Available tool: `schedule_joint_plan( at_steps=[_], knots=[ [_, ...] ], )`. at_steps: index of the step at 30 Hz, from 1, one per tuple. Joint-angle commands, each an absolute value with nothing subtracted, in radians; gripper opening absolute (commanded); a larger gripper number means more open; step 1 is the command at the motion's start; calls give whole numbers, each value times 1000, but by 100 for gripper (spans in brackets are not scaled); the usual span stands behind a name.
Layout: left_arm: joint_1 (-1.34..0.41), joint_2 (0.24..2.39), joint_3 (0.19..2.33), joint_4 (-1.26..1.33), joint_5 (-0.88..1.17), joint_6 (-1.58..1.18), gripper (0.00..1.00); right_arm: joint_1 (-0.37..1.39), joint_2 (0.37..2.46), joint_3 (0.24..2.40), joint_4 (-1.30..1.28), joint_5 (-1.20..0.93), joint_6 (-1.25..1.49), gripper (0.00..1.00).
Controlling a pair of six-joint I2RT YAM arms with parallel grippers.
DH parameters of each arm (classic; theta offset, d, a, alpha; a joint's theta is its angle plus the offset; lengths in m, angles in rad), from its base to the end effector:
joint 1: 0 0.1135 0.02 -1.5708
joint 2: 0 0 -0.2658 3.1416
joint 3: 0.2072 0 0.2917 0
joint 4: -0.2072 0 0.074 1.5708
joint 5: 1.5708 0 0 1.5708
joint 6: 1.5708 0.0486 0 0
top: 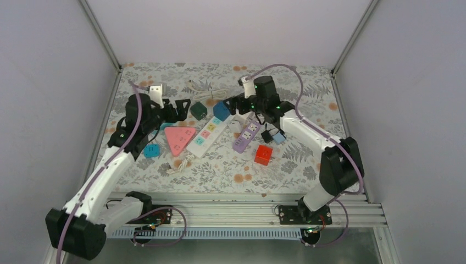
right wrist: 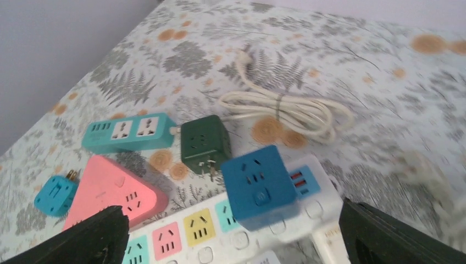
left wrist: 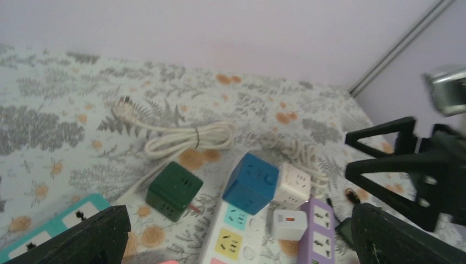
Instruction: Insert the plug
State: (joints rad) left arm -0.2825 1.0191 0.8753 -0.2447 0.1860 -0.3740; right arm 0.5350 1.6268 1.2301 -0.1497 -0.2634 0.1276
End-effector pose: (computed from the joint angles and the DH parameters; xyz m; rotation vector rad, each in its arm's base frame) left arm 0.2707 -0.0879 0.3122 0.0336 2.0026 -0.6090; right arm 0.3589 0.2274 0.2611 -0.5955 2.0864 0.6667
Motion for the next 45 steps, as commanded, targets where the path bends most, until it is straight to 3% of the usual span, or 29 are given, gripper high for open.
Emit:
schedule_joint_plan(
  at_steps=[1, 5, 12, 14, 18, 25, 33, 39, 45],
  knots=[
    [-285, 876, 856, -241, 239, -333, 100, 507, 1579, 1145, -265, -125, 322, 96],
    [-284, 790, 829, -252, 283, -299, 100, 503, 1488, 1003, -213, -164, 392, 95],
    [-285, 711, 751, -223, 351, -293, 100, 516, 1542, 1005, -288, -189, 330, 95],
    [-284, 704, 739, -209, 352, -293, 100, 539, 1583, 1025, -299, -195, 280, 88],
    [-285, 725, 724, -172, 378, -327, 100, 559, 1655, 1079, -321, -208, 191, 77],
    [-285, 816, 716, -86, 450, -394, 100, 560, 1774, 1139, -274, -166, 79, 77],
    [-285, 856, 667, 22, 439, -424, 100, 561, 1883, 1210, -334, -277, -67, 73],
    [-285, 911, 651, 112, 433, -475, 100, 562, 1941, 1253, -368, -200, -115, 58],
    [-289, 960, 632, 209, 456, -557, 99, 562, 1975, 1300, -399, -156, -155, 31]
  ],
)
